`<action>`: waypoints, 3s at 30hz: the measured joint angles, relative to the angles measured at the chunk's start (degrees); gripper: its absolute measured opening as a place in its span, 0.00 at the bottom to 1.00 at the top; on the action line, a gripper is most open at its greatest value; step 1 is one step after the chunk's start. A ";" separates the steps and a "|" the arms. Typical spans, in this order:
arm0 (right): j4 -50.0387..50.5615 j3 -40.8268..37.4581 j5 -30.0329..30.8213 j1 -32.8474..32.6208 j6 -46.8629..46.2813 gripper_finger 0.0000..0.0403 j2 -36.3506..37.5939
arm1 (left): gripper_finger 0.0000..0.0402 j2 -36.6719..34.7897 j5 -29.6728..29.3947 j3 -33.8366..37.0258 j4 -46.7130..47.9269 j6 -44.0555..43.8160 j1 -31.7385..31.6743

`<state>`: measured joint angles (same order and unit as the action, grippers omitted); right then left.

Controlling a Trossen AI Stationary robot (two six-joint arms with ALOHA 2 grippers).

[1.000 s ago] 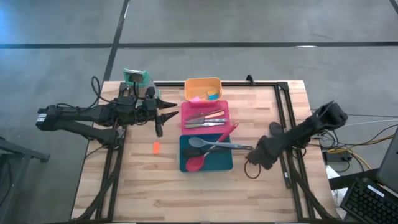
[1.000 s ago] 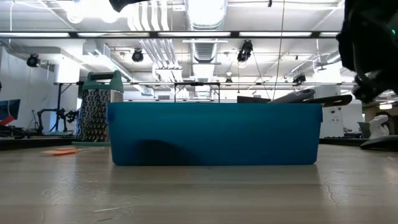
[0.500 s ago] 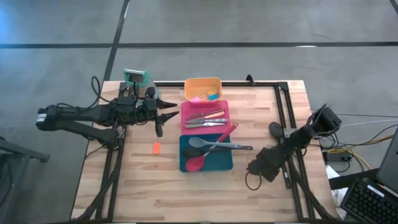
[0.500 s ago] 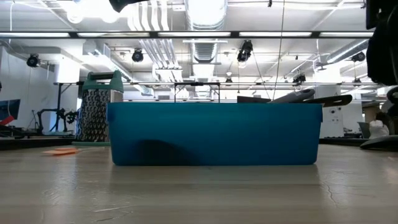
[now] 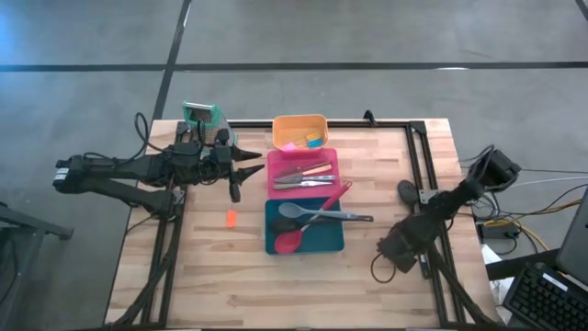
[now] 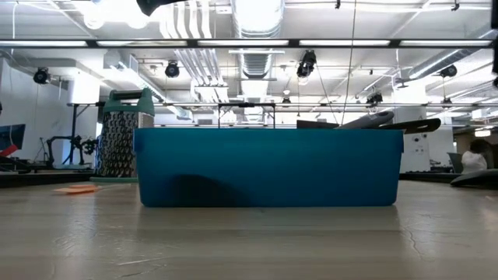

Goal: Pick & Place Kitchen Items
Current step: Put the black spoon with hole into the blue bin

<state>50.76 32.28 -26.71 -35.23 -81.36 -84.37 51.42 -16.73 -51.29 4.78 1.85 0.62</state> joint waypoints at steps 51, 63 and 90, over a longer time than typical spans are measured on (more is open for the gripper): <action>8.71 5.97 30.84 4.56 -8.80 0.64 14.82 | 0.36 0.00 1.18 0.00 0.82 -1.92 0.00; 10.37 2.68 35.61 16.31 -1.09 0.57 14.87 | 0.36 0.00 1.64 0.00 0.91 -2.05 0.00; 0.49 0.95 27.81 17.79 -1.44 0.52 14.90 | 0.36 0.00 1.88 0.00 1.37 -2.37 0.00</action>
<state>51.25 33.23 1.10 -17.44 -82.80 -69.47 51.42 -14.85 -51.29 6.15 -0.53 0.62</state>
